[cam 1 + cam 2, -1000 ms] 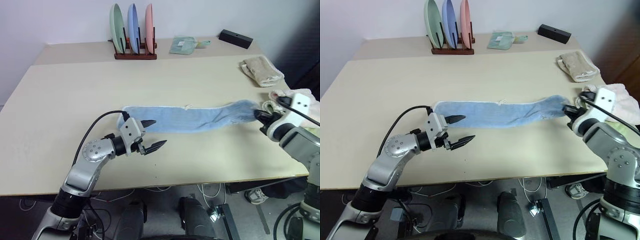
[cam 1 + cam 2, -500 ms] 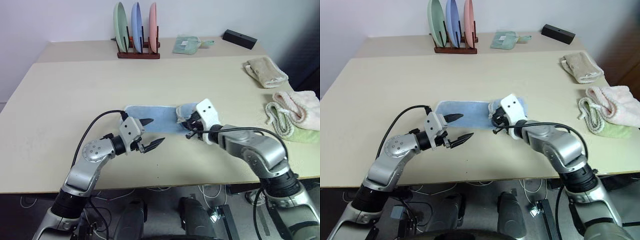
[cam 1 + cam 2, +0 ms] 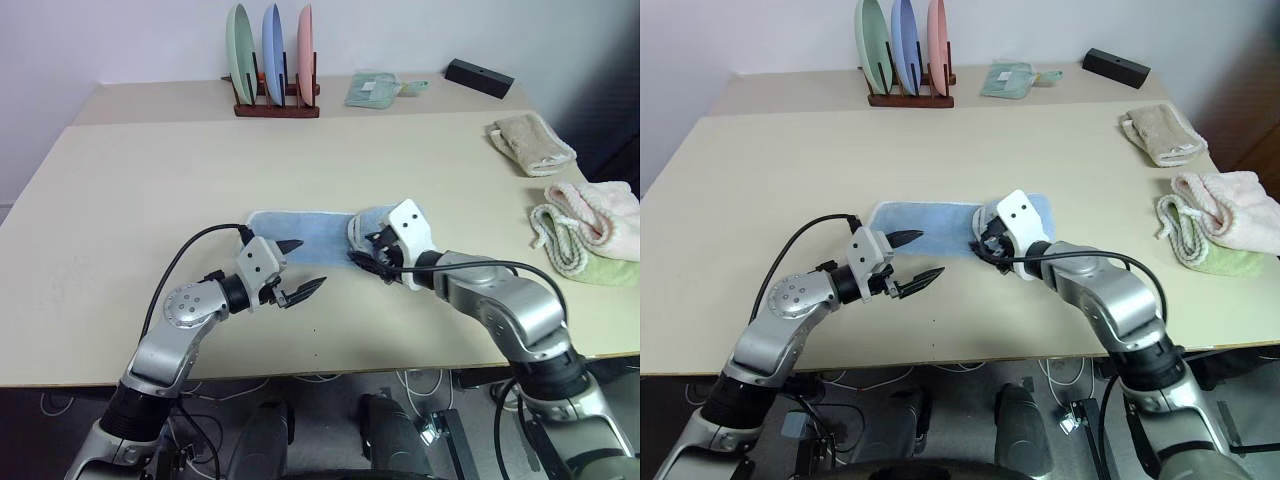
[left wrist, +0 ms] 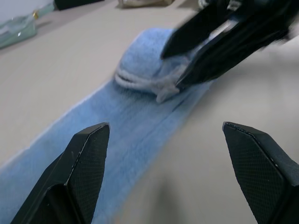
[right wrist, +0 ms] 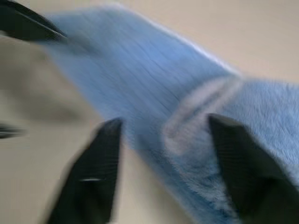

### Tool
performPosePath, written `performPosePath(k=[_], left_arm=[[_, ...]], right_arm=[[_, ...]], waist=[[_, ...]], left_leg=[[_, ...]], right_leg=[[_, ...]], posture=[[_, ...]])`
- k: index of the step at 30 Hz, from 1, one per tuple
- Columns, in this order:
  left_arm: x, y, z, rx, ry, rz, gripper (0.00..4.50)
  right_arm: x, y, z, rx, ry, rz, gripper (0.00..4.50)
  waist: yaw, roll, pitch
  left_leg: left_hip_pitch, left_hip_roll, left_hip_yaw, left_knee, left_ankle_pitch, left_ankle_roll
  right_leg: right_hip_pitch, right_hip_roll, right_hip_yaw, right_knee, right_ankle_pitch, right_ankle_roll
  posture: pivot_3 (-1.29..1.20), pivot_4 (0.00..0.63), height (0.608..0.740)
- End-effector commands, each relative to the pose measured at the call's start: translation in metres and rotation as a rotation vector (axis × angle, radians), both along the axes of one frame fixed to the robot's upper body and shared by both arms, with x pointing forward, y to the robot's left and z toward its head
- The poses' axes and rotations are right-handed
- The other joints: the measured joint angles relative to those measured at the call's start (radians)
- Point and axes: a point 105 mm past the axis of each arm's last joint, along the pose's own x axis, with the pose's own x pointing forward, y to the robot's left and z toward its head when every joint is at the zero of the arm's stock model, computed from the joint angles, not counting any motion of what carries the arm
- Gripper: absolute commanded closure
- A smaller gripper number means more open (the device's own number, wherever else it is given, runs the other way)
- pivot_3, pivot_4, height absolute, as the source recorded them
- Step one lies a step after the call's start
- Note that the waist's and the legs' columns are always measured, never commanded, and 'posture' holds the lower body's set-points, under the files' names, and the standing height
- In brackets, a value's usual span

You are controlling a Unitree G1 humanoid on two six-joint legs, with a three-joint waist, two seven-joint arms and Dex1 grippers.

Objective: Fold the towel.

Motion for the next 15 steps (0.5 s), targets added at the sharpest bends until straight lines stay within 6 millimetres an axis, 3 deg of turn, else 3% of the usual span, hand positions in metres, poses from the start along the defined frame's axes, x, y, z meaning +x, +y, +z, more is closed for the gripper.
performPosePath(k=[1,4,8,9,15], left_arm=[[0.002,0.013,0.011,-0.010,-0.037,0.050,0.54],[0.005,0.018,0.012,-0.017,-0.034,0.074,0.54],[0.007,0.017,0.013,-0.031,-0.031,0.081,0.54],[0.008,0.017,0.013,-0.036,-0.029,0.083,0.54],[0.008,0.016,0.010,-0.043,-0.019,0.093,0.54]], right_arm=[[-0.013,-0.013,0.031,0.040,-0.108,0.049,1.09],[0.003,-0.032,0.047,0.124,-0.138,-0.056,2.13],[0.038,-0.051,0.036,0.080,-0.144,-0.206,4.15],[0.044,-0.051,0.032,0.079,-0.142,-0.215,4.44],[0.070,-0.034,-0.018,0.013,-0.087,-0.213,4.44]], waist=[[-0.001,0.000,0.000],[-0.007,0.000,0.000],[-0.006,0.000,0.000],[-0.006,0.000,0.000],[-0.006,0.000,0.000]], left_leg=[[0.000,0.000,0.000,0.000,0.000,0.000],[0.001,0.000,0.001,0.000,0.000,0.000],[0.002,0.001,0.001,0.000,0.000,0.000],[0.002,0.000,0.001,0.000,0.000,0.000],[0.002,0.000,0.001,-0.001,0.000,0.000]], right_leg=[[0.000,0.000,0.000,0.000,0.000,0.000],[0.000,0.000,0.000,0.000,0.000,-0.001],[0.001,0.000,0.000,0.000,0.000,-0.001],[0.002,0.000,0.000,0.000,0.000,-0.001],[0.001,0.000,0.000,0.000,0.000,0.000]], posture=[[0.00,0.150,0.740],[0.00,0.150,0.740],[0.00,0.150,0.740],[0.00,0.150,0.740],[0.00,0.150,0.740]])
